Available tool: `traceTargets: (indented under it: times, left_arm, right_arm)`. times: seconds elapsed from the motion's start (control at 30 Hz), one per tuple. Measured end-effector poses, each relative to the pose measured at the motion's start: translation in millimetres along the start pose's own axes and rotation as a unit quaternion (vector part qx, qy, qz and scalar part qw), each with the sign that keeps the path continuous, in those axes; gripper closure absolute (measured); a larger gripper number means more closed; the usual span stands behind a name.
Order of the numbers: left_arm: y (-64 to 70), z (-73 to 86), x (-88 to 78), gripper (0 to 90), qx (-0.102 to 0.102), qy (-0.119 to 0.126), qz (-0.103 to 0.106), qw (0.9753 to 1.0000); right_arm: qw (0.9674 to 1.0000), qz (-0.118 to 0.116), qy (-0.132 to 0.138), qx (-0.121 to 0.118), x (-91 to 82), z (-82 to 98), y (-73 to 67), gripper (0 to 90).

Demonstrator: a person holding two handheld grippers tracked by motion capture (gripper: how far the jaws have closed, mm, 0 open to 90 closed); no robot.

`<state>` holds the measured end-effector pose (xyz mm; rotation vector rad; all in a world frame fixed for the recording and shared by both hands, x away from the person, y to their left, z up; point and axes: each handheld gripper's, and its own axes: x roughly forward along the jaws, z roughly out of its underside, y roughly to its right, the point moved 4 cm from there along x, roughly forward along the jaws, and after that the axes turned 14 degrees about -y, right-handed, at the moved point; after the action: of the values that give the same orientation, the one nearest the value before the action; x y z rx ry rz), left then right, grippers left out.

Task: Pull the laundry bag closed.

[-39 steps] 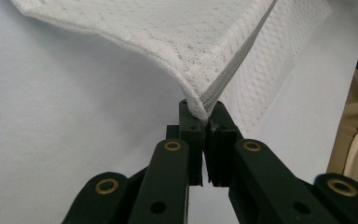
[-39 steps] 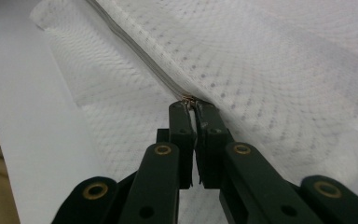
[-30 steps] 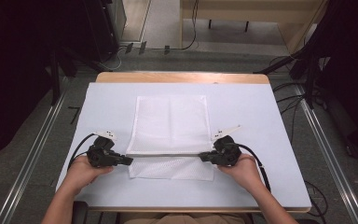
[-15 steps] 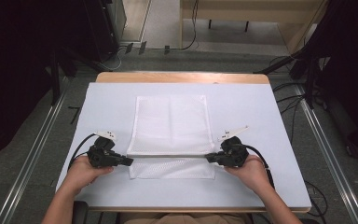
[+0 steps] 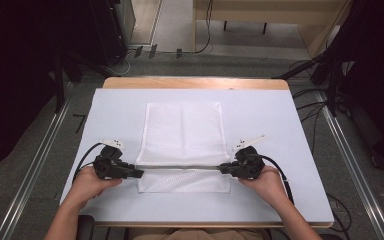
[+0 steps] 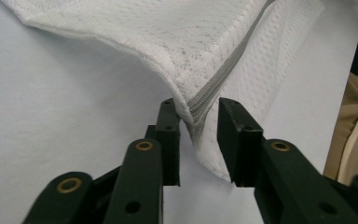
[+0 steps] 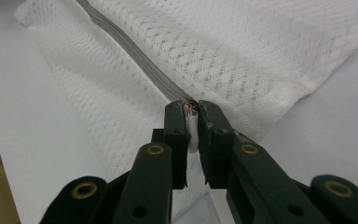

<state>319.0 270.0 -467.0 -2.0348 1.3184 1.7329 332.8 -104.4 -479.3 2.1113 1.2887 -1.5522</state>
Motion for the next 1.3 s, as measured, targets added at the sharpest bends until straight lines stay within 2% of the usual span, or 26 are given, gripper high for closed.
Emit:
traceTargets:
  times: [0.1,0.23,0.37,0.47,0.53,0.7,0.8,1.07,1.17,1.3]
  left_arm:
    - [-0.5,-0.7,-1.7,63.4,-0.002,0.01,-0.005,0.9999]
    - [-4.7,-1.8,-6.7,51.6,-0.016,0.037,-0.017,0.9991]
    - [-8.2,-2.5,-13.1,43.6,-0.023,0.072,-0.037,0.9965]
    - [-10.4,-2.8,-16.9,41.0,-0.027,0.09,-0.057,0.9939]
    - [-13.4,-3.0,-19.8,39.8,-0.034,0.102,-0.072,0.9916]
    - [-21.5,-1.4,-25.8,38.1,-0.061,0.121,-0.093,0.9864]
    - [-23.9,-0.7,-27.4,38.1,-0.067,0.124,-0.102,0.9847]
    - [-29.0,2.5,-30.5,37.9,-0.078,0.132,-0.117,0.9812]
    - [-31.6,3.7,-31.1,37.4,-0.082,0.129,-0.121,0.9809]
    - [-34.1,5.2,-32.2,37.3,-0.093,0.131,-0.126,0.9789]
  right_arm:
    - [1.0,0.0,0.008,-0.001,-1.0,-1.1,0.2,75.3]
    - [0.9992,0.023,0.031,0.005,-6.6,-2.9,3.2,62.1]
    - [0.9971,0.044,0.062,0.006,-12.1,-4.0,9.6,48.8]
    - [0.9959,0.057,0.07,0.004,-13.8,-3.4,13.5,41.5]
    - [0.9954,0.065,0.07,0.0,-15.1,-3.2,16.7,39.8]
    - [0.9935,0.076,0.083,0.015,-19.9,-2.1,25.0,36.9]
    - [0.9906,0.097,0.094,0.019,-21.7,-1.1,32.1,34.4]
    - [0.9878,0.1,0.114,0.032,-26.1,1.0,44.3,29.3]
    - [0.9865,0.109,0.117,0.035,-27.6,2.8,48.4,28.7]
    - [0.9845,0.123,0.122,0.03,-30.9,6.6,52.6,26.3]
